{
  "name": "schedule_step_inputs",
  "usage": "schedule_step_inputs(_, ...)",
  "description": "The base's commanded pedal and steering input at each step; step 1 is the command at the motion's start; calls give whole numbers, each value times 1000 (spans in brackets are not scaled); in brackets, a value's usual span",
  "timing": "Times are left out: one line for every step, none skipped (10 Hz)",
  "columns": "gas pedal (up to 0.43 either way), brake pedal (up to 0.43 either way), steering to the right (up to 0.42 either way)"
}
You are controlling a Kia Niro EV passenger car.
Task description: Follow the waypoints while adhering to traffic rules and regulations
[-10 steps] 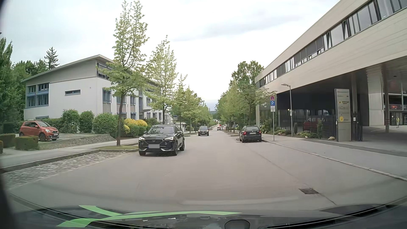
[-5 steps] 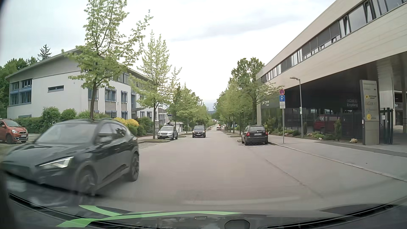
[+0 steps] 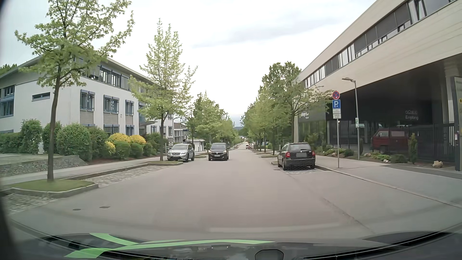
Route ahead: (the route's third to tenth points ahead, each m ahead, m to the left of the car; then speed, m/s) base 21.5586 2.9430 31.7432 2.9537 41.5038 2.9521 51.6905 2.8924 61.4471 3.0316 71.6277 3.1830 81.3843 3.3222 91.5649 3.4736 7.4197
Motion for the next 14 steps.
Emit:
schedule_step_inputs(0, 0, 5)
schedule_step_inputs(0, 0, 4)
schedule_step_inputs(0, 0, 5)
schedule_step_inputs(0, 0, 4)
schedule_step_inputs(0, 0, 4)
schedule_step_inputs(0, 0, 4)
schedule_step_inputs(0, 0, 5)
schedule_step_inputs(0, 0, 4)
schedule_step_inputs(8, 0, 4)
schedule_step_inputs(8, 0, 4)
schedule_step_inputs(8, 0, 2)
schedule_step_inputs(8, 0, -1)
schedule_step_inputs(8, 0, -5)
schedule_step_inputs(8, 0, -7)
